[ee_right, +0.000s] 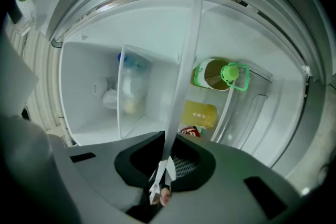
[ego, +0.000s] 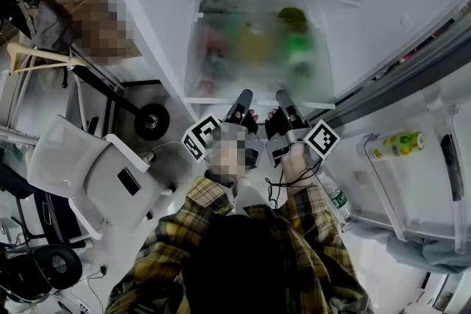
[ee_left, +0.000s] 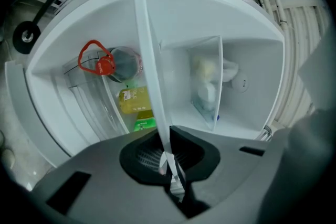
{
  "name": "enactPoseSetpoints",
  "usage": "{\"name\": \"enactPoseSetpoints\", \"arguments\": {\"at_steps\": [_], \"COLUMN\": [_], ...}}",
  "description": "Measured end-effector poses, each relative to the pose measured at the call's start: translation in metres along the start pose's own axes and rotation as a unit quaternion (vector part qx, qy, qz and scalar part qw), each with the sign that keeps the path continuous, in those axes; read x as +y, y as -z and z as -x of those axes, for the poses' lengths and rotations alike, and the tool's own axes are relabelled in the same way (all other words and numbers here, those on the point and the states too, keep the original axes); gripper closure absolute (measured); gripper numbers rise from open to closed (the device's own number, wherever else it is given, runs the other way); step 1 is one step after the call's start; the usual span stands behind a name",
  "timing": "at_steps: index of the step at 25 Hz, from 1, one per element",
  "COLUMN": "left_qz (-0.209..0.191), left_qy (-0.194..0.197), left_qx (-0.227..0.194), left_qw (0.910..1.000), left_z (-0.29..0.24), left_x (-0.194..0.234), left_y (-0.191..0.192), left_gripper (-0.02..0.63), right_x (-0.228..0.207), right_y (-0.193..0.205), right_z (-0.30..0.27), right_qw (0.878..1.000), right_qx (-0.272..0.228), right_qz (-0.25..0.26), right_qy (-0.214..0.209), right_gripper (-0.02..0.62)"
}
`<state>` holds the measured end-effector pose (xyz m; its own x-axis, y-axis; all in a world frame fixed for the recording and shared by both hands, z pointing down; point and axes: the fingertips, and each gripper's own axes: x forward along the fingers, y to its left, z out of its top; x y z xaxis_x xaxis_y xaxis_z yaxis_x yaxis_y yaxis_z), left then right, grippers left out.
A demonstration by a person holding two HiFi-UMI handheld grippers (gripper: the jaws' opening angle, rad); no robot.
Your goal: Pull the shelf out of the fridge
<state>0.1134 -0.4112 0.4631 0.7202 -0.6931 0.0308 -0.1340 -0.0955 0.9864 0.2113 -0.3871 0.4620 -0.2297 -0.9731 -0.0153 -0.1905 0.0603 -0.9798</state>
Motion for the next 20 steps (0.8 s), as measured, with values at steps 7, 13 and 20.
{"name": "enactPoseSetpoints", "arguments": {"at_steps": [7, 13, 20], "left_qz": [0.001, 0.002, 0.001], "left_qy": [-0.003, -0.007, -0.013], "left_qx": [-0.014, -0.023, -0.023], "left_qw": [0.9999, 0.9997, 0.9997], "left_z": [0.0035, 0.0037, 0.0038], "left_x": [-0.0009, -0.0015, -0.0008], "left_y": [-0.0035, -0.0047, -0.0074], "left_gripper": [0.577, 0.577, 0.577], "right_x": [0.0033, 0.0039, 0.0052], "right_y": [0.0043, 0.0041, 0.0058], "right_z": [-0.0020, -0.0041, -0.0074], "right_qw": [1.000, 1.000, 0.999], "right_qx": [0.012, 0.026, 0.033], "right_qz": [-0.001, 0.003, 0.022], "right_qy": [0.006, 0.010, 0.015], "right_gripper": [0.554, 0.554, 0.549]}}
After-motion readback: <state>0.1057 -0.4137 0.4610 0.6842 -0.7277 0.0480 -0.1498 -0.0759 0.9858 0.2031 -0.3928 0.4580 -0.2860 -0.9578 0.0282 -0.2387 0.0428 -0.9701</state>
